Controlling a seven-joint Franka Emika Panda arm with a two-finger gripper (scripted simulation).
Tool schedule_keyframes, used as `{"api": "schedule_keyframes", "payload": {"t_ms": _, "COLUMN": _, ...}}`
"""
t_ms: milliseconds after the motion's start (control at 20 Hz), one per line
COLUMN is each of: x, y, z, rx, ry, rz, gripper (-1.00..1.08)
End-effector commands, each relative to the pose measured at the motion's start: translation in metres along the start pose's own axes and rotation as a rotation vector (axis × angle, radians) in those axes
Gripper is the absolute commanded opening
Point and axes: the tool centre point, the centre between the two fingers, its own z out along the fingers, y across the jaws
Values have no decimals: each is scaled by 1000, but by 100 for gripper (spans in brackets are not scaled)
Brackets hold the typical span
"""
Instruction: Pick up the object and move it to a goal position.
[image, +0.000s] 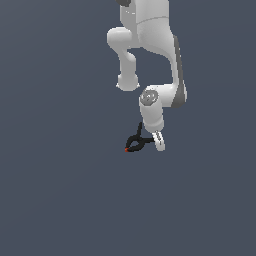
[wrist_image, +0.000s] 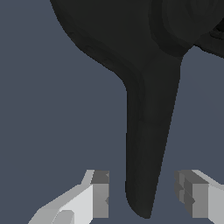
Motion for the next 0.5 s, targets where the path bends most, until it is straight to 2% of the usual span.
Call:
{"api": "schedule_keyframes", "payload": {"t_ms": 0, "x": 0, "y": 0, "z": 7, "rx": 0, "ry": 0, "rz": 2, "gripper": 28}}
{"api": "schedule_keyframes", "payload": {"t_ms": 150, "x": 0, "y": 1, "z": 10, "rx": 0, "ry": 0, "rz": 2, "gripper": 28}}
{"api": "schedule_keyframes", "payload": {"t_ms": 200, "x": 0, "y": 1, "z": 10, "rx": 0, "ry": 0, "rz": 2, "gripper": -100}}
{"api": "schedule_keyframes", "payload": {"t_ms": 450, "x": 0, "y": 1, "z": 10, "rx": 0, "ry": 0, "rz": 2, "gripper": -100}}
